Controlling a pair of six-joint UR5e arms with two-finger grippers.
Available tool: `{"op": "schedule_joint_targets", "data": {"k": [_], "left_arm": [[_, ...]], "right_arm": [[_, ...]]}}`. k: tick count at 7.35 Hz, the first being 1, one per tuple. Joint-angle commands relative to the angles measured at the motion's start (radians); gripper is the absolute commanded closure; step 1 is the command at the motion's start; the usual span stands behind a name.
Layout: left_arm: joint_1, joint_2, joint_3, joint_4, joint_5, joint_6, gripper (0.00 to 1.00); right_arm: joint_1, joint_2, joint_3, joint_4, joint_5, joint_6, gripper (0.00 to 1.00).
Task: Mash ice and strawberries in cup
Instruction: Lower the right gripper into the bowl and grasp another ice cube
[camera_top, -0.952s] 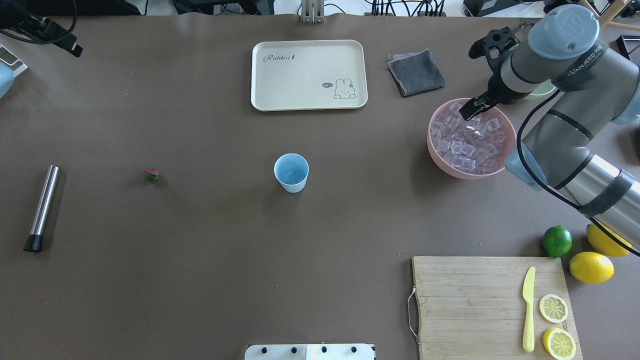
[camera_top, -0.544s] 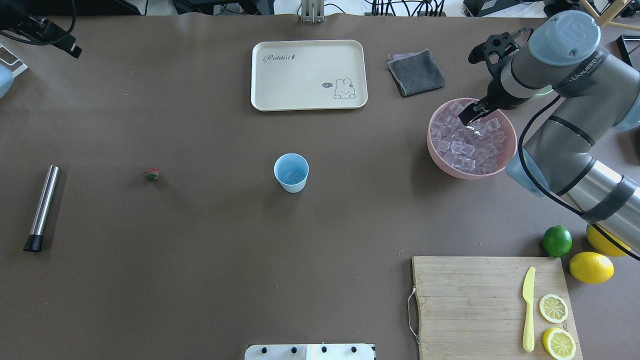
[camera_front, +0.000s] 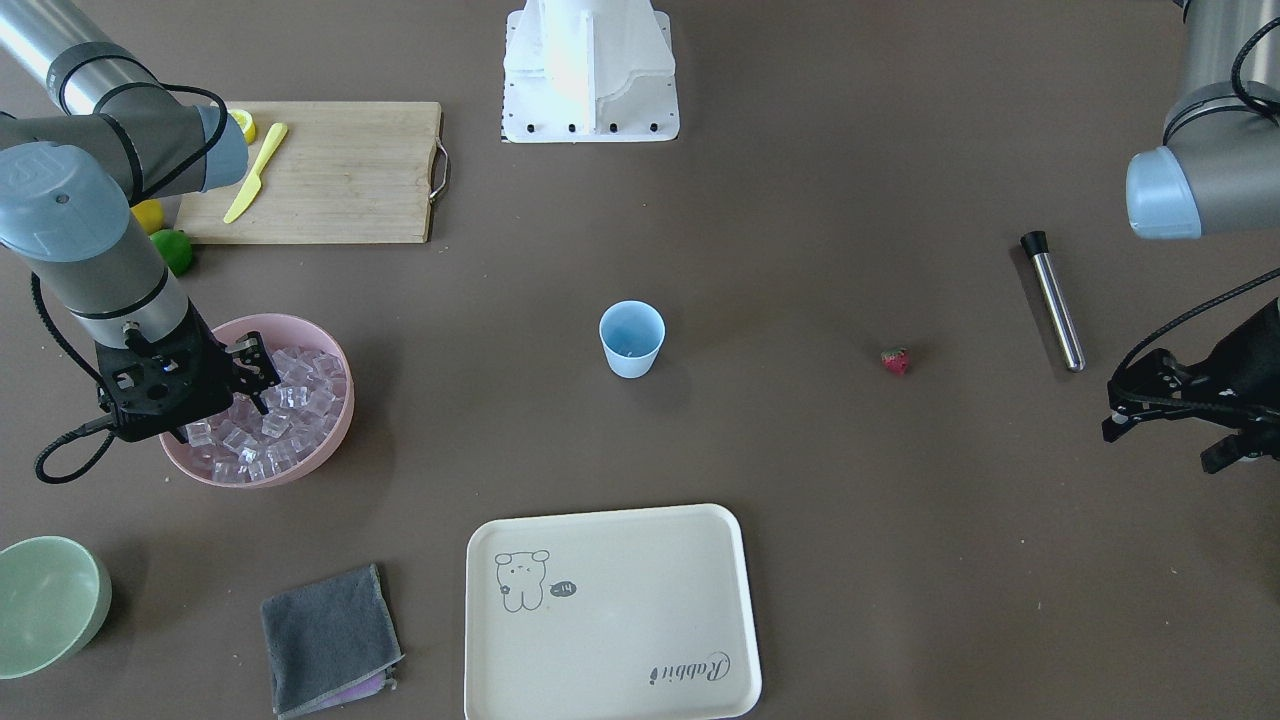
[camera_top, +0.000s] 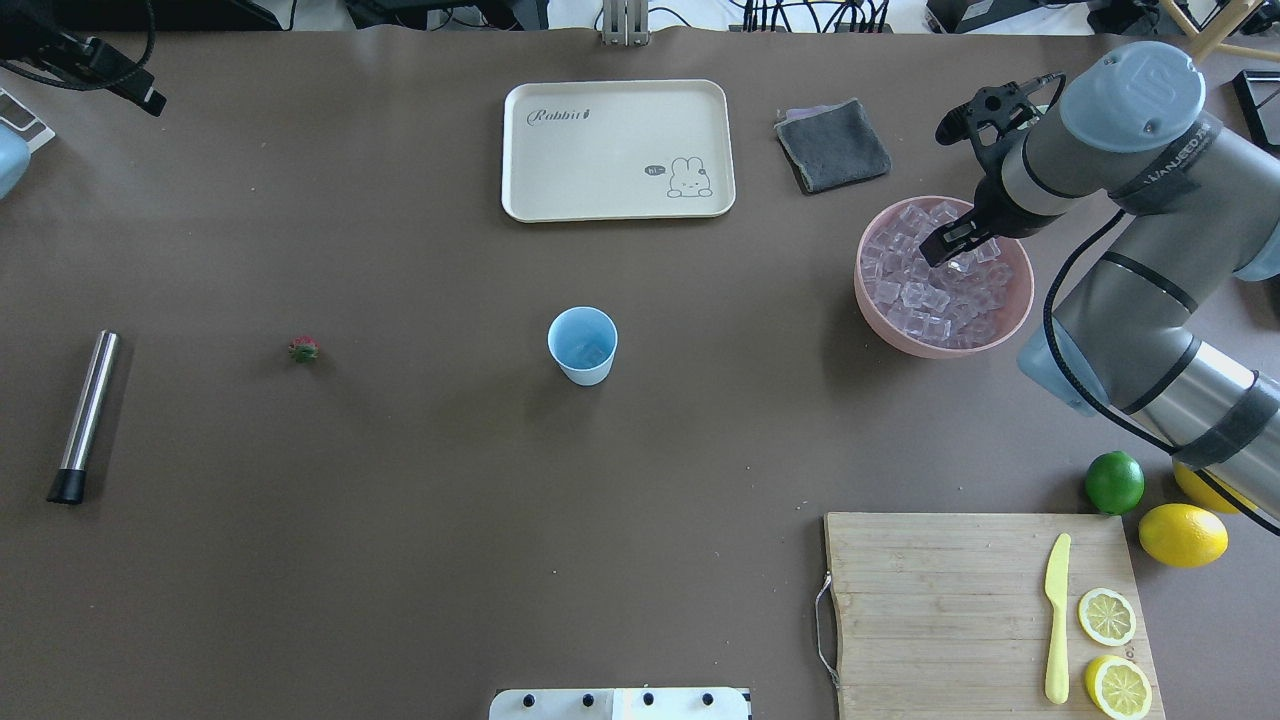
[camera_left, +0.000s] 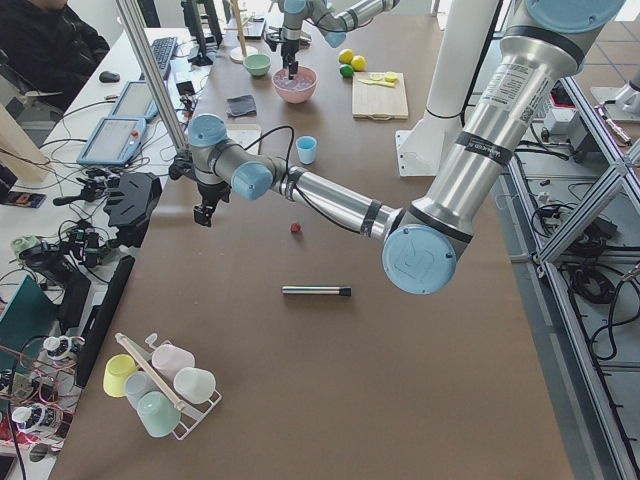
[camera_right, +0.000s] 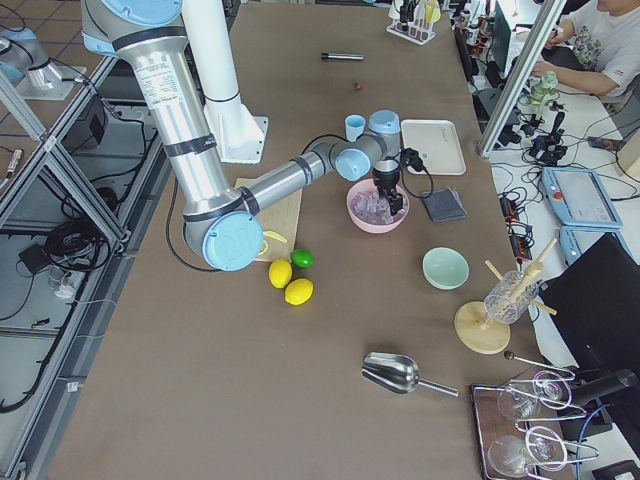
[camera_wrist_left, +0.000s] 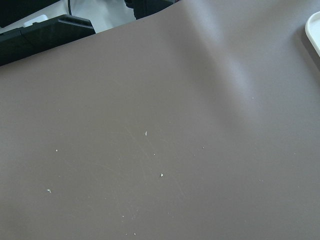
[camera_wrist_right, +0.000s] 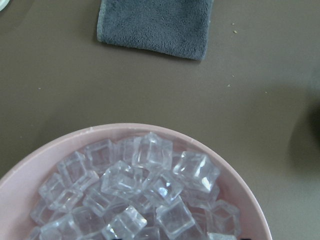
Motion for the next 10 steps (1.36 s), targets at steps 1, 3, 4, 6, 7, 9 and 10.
{"op": "schedule_joint_targets", "data": {"k": [1, 3, 4, 6, 7, 9, 10], "left_arm": [[0.000, 0.005, -0.002, -0.003, 0.002, 0.000, 0.02], [0.000, 0.006, -0.004, -0.011, 0.002, -0.002, 0.02], [0.002, 0.002, 0.001, -0.011, 0.002, -0.002, 0.02], [0.002, 0.005, -0.001, -0.012, 0.024, -0.002, 0.02], [0.002, 0.006, -0.002, -0.012, 0.025, -0.002, 0.02], [0.002, 0.009, -0.009, -0.017, 0.025, -0.003, 0.02], [0.002, 0.009, -0.015, -0.017, 0.025, -0.003, 0.02]], "right_arm": [[-0.004, -0.007, 0.001, 0.000, -0.001, 0.003, 0.19], [-0.004, -0.007, -0.010, 0.002, -0.002, 0.001, 0.19], [-0.005, -0.010, -0.010, 0.003, 0.001, 0.003, 0.18], [-0.007, -0.007, -0.015, 0.003, -0.001, 0.001, 0.18], [-0.007, -0.007, -0.016, 0.002, -0.001, 0.003, 0.19], [-0.005, 0.002, -0.025, -0.004, 0.008, 0.004, 0.19], [-0.001, 0.002, -0.025, -0.004, 0.024, 0.003, 0.19]]}}
